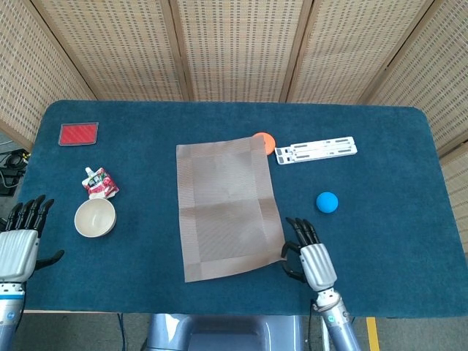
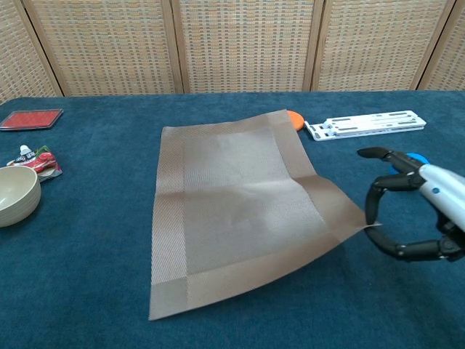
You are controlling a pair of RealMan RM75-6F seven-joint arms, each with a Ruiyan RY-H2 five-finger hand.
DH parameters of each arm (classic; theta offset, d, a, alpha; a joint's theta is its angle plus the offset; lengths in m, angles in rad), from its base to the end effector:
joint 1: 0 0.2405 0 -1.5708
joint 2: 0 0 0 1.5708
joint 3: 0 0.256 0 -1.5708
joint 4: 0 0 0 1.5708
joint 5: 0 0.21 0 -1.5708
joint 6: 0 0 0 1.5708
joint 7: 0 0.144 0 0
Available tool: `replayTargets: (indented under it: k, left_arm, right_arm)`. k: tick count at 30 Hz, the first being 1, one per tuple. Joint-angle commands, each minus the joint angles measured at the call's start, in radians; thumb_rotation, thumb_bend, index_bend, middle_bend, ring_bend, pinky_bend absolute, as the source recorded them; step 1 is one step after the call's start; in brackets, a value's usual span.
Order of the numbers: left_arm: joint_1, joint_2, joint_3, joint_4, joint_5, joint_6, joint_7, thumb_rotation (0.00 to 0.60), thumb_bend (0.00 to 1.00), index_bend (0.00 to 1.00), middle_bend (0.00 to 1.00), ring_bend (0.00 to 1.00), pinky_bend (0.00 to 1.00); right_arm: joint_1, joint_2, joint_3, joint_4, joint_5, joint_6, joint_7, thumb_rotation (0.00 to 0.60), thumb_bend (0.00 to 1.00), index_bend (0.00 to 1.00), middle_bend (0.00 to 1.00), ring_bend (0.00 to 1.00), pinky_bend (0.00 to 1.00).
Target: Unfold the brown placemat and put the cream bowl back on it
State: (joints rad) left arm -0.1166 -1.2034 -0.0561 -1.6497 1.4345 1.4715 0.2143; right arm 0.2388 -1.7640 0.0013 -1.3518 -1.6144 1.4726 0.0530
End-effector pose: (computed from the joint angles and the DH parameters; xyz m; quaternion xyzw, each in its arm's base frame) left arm -0.2983 0.1904 0.1307 -0.6043 -0.3704 -0.3555 0.6093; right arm -0.2098 -0.1987 -0.0327 0.5857 -0.4537 0.5419 0.3968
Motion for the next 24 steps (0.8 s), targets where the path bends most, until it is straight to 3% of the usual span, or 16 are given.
replayTargets:
  k: [1, 11, 24]
  left_arm:
    - [0.001, -0.002, 0.001, -0.001, 0.002, 0.002, 0.007, 0.600, 0.00, 0.00, 0.00, 0.00, 0.00]
    - [0.002, -0.012, 0.002, 0.000, 0.006, 0.007, 0.030, 0.600, 0.00, 0.00, 0.00, 0.00, 0.00]
    - [-0.001, -0.024, 0.001, 0.000, 0.003, 0.003, 0.050, 0.600, 0.00, 0.00, 0.00, 0.00, 0.00]
  right_arm:
    - [-0.021, 0.089, 0.006, -0.044, -0.006, 0.039, 0.022, 0.600, 0.55, 0.67, 0.14, 0.00, 0.00]
    - [-0.027, 0.204, 0.061, -0.031, 0.068, 0.020, 0.081, 0.600, 0.54, 0.67, 0.14, 0.00, 0.00]
    - [0.043, 0.293, 0.214, 0.077, 0.260, -0.139, 0.115, 0.600, 0.52, 0.67, 0.13, 0.00, 0.00]
